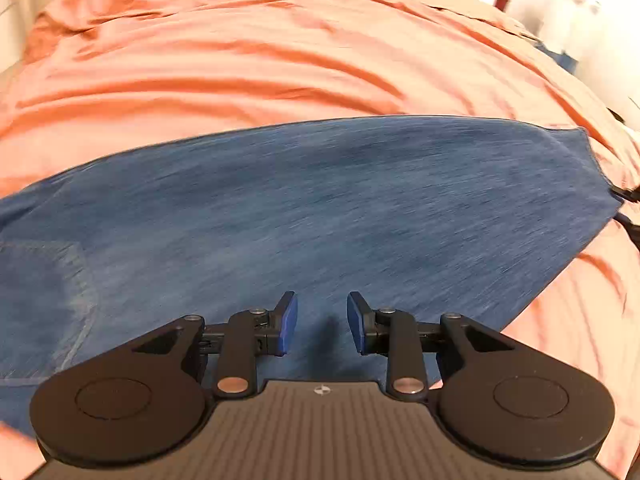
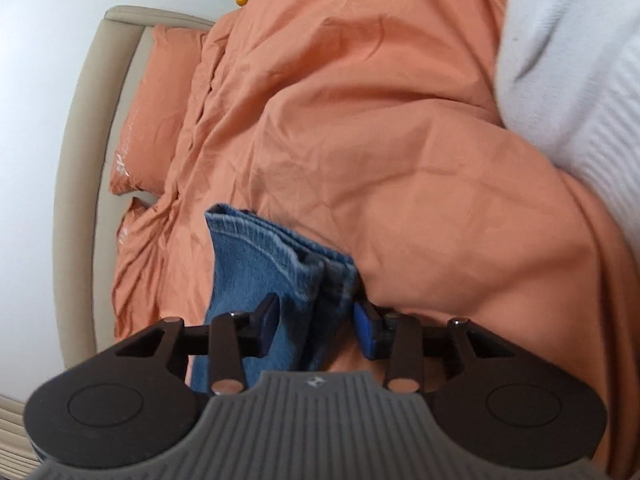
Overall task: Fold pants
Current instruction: 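Grasp a jeans leg hem with the right gripper and lift it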
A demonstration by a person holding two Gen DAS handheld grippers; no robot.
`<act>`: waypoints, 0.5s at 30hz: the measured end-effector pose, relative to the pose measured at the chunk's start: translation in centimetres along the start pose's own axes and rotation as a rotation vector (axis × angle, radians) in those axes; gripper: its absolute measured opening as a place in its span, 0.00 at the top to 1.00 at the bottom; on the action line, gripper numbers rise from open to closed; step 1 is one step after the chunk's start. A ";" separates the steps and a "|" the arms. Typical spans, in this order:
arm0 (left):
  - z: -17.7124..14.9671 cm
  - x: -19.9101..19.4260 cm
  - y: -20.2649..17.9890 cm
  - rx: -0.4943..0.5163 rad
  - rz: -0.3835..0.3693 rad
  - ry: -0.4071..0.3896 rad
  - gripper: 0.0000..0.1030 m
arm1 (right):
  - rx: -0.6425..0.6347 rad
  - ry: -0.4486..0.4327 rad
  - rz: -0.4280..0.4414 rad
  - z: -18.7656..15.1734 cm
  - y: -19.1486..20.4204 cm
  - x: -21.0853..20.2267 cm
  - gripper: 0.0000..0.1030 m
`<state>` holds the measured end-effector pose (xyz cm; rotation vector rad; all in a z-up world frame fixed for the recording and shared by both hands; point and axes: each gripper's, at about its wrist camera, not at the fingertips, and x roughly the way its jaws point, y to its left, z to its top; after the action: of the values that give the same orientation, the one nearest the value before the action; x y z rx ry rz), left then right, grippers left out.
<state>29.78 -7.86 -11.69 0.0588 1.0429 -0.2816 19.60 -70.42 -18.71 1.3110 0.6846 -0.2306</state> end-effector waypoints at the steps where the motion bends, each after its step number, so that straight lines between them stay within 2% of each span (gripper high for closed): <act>1: 0.5 0.7 -0.7 0.014 -0.011 0.002 0.66 | -0.005 -0.003 0.011 0.2 0.0 0.3 0.72; 2: 0.8 1.2 -1.5 0.029 -0.018 0.004 0.66 | -0.011 -0.003 0.016 0.3 0.1 0.5 0.81; 3: 1.3 1.8 -2.3 0.047 -0.024 0.004 0.66 | -0.020 -0.008 0.020 0.4 0.3 0.5 0.84; 6: 2.8 3.9 -4.7 0.108 -0.044 0.000 0.66 | -0.108 -0.032 0.031 0.4 1.9 -0.2 0.89; 9: 4.9 6.2 -7.2 0.154 -0.058 -0.012 0.66 | -0.201 -0.051 0.006 0.1 3.4 -0.5 0.90; 15: 10.5 10.5 -11.6 0.174 -0.064 -0.062 0.66 | -0.268 -0.084 -0.054 -0.6 4.1 0.0 0.90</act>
<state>40.60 -23.05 -14.45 0.1726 0.9581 -0.4291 21.55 -68.72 -15.43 1.0227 0.6564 -0.2280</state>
